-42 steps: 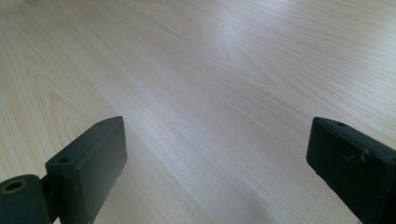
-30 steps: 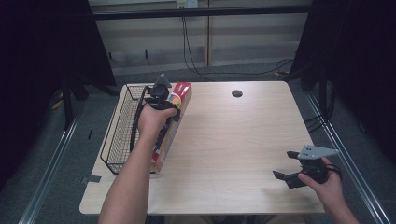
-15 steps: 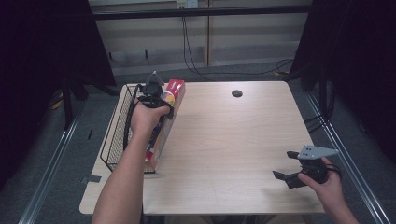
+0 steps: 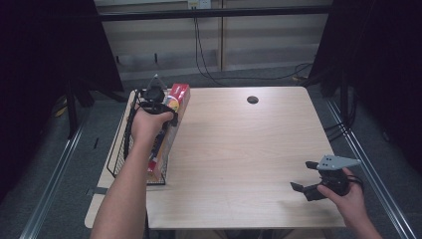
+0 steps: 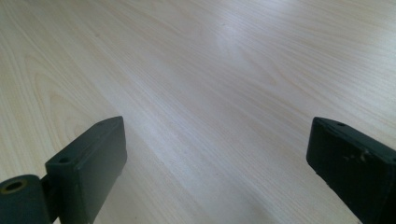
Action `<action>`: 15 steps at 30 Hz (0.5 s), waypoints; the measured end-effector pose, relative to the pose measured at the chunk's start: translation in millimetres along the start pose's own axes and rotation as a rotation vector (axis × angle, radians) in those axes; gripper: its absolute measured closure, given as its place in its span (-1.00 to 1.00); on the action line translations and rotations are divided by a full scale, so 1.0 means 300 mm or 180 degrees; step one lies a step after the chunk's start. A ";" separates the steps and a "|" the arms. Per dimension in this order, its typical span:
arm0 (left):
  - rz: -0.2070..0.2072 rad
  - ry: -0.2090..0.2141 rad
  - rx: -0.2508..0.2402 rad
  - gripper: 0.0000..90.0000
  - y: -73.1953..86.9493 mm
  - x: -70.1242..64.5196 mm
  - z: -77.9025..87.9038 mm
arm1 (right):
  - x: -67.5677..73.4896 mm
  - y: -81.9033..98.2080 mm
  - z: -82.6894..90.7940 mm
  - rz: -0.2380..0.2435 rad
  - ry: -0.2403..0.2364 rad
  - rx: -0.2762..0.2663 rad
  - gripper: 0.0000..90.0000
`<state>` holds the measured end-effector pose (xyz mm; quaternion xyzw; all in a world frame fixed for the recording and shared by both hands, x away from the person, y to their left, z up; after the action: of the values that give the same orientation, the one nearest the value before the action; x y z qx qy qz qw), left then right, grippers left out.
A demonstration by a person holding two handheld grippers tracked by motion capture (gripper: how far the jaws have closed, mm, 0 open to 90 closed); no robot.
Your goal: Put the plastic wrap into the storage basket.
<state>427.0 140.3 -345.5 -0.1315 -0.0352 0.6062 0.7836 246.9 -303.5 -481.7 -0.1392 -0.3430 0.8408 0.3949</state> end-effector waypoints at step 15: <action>0.0145 -0.0038 -0.0021 -0.04 0.016 0.059 0.011 | 0.002 -0.001 0.001 0.0002 0.0014 0.0007 -0.89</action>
<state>426.5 159.0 -345.4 -0.1312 -0.0388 0.6246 0.7689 246.5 -303.1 -481.4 -0.1408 -0.3411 0.8410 0.3957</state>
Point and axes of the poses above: each handheld gripper's, and its own axes: z roughly backward along the jaws, y roughly out of its underside, x roughly to its left, the point moved 3 cm from there along -z, roughly forward along the jaws, and after that the axes turned 9 degrees about x, right-handed, at the moved point
